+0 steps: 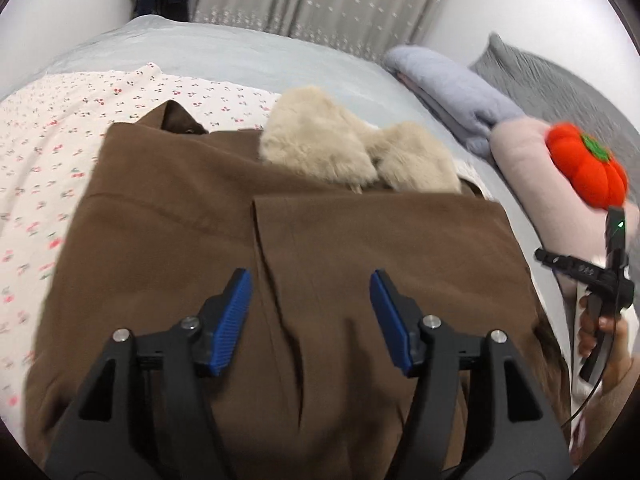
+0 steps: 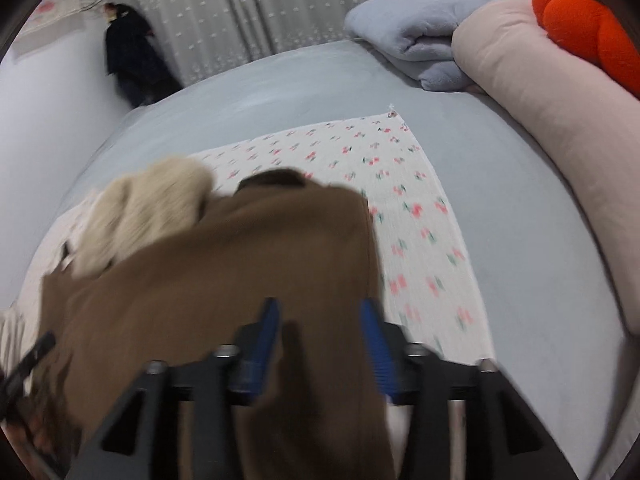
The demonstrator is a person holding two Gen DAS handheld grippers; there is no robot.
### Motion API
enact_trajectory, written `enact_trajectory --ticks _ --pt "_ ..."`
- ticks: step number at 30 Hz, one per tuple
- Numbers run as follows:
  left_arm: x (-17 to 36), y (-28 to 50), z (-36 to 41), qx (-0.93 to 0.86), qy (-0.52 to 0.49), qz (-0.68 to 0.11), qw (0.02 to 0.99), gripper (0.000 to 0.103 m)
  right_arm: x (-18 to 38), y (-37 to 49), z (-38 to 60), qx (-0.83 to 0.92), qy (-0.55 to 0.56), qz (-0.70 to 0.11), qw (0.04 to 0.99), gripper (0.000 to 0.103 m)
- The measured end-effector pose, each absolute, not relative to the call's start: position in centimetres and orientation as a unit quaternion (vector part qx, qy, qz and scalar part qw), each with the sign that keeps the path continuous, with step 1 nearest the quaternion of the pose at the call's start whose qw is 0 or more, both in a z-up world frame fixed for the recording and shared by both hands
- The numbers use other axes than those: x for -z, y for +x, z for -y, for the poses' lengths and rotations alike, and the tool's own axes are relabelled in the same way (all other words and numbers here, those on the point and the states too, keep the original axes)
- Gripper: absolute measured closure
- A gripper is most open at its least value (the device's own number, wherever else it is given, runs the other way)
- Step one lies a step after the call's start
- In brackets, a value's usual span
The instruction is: Fold large clothes
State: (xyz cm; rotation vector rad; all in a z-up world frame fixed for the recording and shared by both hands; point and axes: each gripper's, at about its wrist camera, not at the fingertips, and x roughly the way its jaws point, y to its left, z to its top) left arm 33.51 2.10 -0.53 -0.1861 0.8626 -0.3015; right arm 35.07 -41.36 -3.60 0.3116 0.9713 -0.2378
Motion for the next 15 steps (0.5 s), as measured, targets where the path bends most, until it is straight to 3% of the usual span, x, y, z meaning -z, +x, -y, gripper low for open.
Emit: enact_trajectory --ticks 2,5,9,15 --pt "-0.1 31.6 -2.7 0.14 -0.068 -0.42 0.894 0.029 2.2 31.9 40.9 0.103 0.144 -0.465 0.867 0.047" --pt "-1.0 28.2 -4.6 0.132 -0.049 -0.421 0.896 0.023 0.6 27.0 40.6 0.09 0.157 -0.466 0.866 0.034" --pt "-1.3 23.9 -7.7 0.123 -0.05 -0.439 0.889 0.021 -0.8 20.3 40.3 0.084 0.171 -0.462 0.866 0.025" --pt "-1.0 17.3 -12.6 0.093 -0.033 -0.444 0.891 0.02 0.3 12.6 39.4 0.068 0.187 -0.473 0.858 0.022"
